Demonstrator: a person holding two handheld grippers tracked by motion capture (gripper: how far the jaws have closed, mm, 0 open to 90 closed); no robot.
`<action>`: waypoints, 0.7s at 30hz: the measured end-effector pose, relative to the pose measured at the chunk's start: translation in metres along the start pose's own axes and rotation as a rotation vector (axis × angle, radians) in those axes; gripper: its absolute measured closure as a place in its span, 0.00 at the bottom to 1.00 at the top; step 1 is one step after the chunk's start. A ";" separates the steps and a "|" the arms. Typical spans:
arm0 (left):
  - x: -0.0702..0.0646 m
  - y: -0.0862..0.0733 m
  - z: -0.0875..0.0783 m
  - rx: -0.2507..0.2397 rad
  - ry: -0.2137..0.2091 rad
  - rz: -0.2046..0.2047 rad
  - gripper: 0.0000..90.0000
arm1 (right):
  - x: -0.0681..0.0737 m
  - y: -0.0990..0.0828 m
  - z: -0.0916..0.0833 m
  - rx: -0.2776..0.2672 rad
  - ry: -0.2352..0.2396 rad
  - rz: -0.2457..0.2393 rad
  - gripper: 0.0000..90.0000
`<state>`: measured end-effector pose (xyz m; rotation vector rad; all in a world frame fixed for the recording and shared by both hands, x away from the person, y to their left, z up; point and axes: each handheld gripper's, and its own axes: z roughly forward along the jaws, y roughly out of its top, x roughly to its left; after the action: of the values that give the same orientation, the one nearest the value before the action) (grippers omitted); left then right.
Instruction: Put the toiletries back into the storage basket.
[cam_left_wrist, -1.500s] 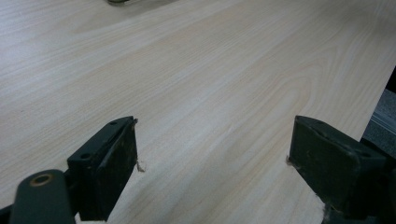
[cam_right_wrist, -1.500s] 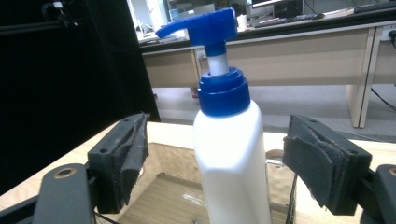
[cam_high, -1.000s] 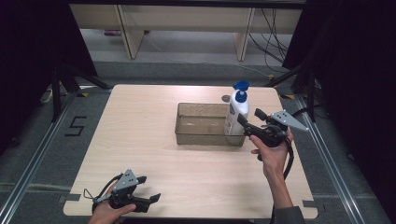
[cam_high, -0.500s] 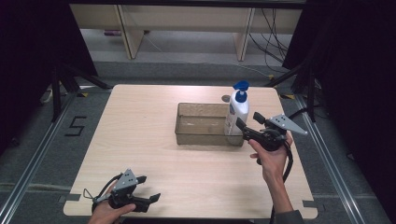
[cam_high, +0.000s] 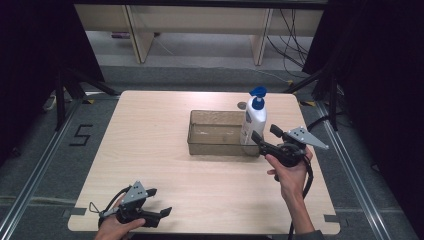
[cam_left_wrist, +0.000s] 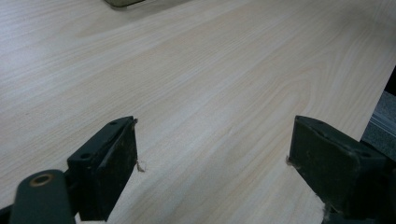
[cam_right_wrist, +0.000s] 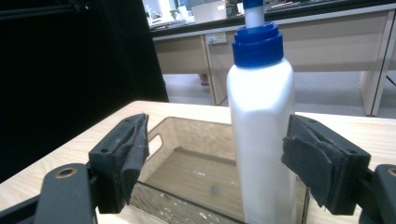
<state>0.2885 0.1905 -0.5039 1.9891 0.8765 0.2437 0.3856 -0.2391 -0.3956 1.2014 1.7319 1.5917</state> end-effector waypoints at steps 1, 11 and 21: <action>-0.001 -0.001 0.001 -0.013 0.001 -0.002 0.16 | 0.000 -0.001 0.000 0.001 -0.003 -0.005 0.25; 0.000 0.000 0.000 0.005 0.006 -0.005 0.16 | 0.008 -0.008 -0.001 0.019 0.019 -0.007 0.26; 0.000 0.000 0.000 -0.003 0.002 -0.004 0.16 | 0.021 -0.017 -0.001 0.043 0.071 -0.012 0.26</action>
<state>0.2886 0.1910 -0.5039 1.9842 0.8809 0.2443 0.3699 -0.2211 -0.4074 1.1654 1.8228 1.6165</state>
